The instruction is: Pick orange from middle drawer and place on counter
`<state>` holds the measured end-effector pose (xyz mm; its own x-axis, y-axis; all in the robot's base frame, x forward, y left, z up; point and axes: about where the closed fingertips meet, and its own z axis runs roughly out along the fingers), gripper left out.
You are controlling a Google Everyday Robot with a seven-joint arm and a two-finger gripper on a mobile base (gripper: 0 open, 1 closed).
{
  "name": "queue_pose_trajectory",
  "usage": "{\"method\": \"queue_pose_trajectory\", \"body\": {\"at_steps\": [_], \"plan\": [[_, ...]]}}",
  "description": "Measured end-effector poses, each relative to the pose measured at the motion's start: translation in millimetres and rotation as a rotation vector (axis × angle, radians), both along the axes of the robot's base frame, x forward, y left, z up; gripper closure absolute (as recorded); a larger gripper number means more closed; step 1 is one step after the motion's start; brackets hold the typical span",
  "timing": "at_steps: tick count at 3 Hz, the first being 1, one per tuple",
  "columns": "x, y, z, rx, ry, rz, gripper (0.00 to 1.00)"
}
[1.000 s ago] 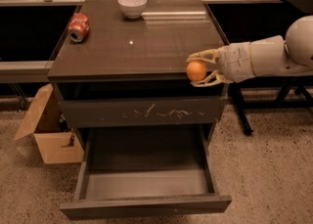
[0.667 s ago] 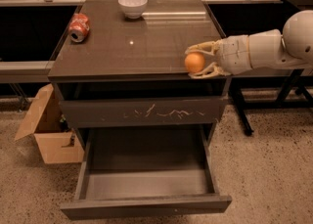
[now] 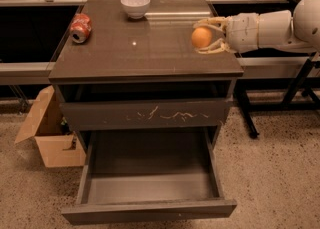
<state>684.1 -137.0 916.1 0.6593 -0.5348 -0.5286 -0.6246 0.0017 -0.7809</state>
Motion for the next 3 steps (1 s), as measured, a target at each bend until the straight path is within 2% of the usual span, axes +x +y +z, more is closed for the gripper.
{"method": "queue_pose_trajectory", "body": {"at_steps": [1,2,3], "plan": [[19.4,-0.7,-8.1,0.094,0.059,-0.068,1.00],[46.8,-4.0,-26.1,0.209,0.183,-0.177,1.00],[60.8,-6.5,-36.7,0.251,0.265,-0.222,1.00]]}}
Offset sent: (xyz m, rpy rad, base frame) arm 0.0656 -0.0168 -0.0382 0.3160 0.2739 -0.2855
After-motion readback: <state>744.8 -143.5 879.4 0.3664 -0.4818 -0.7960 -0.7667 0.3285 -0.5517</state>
